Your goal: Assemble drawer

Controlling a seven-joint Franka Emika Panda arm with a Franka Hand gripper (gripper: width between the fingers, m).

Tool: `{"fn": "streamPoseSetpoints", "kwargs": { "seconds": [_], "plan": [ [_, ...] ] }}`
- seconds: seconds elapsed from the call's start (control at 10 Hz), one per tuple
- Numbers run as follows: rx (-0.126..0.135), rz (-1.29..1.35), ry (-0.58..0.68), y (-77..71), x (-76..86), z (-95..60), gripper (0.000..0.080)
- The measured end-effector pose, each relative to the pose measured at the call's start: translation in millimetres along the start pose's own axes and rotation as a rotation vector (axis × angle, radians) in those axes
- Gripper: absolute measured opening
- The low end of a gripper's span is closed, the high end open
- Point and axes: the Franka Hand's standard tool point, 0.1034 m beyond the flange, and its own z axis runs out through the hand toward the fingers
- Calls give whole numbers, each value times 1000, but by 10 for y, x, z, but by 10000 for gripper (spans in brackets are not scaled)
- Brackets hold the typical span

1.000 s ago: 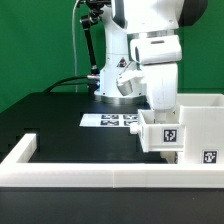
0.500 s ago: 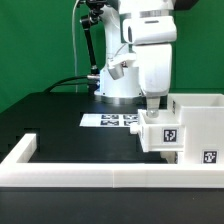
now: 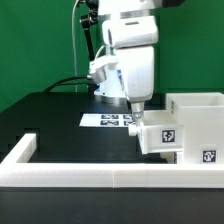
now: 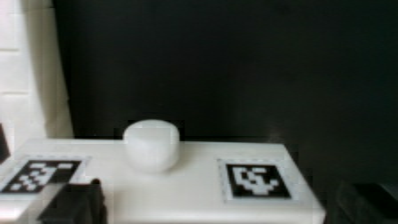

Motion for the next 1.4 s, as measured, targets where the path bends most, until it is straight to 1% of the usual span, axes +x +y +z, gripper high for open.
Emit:
{"fn": "streamPoseSetpoints", "kwargs": {
  "seconds": [0.2, 0.3, 0.4, 0.5, 0.6, 0.7, 1.0, 1.2, 1.3, 1.4],
  "plan": [
    [6, 20, 88, 56, -164, 113, 649],
    [4, 34, 123, 69, -226, 163, 649],
    [6, 46, 136, 55, -267, 194, 649],
    [2, 60, 146, 44, -301, 205, 649],
    [0, 71, 143, 30, -281, 219, 649],
    [4, 68, 142, -6, -283, 219, 649],
    [8, 83, 141, -41, -400, 213, 649],
    [9, 93, 143, -21, -443, 249, 649],
    [8, 99, 143, -19, -414, 264, 649],
    [12, 104, 146, -21, -343, 307, 649]
  ]
}}
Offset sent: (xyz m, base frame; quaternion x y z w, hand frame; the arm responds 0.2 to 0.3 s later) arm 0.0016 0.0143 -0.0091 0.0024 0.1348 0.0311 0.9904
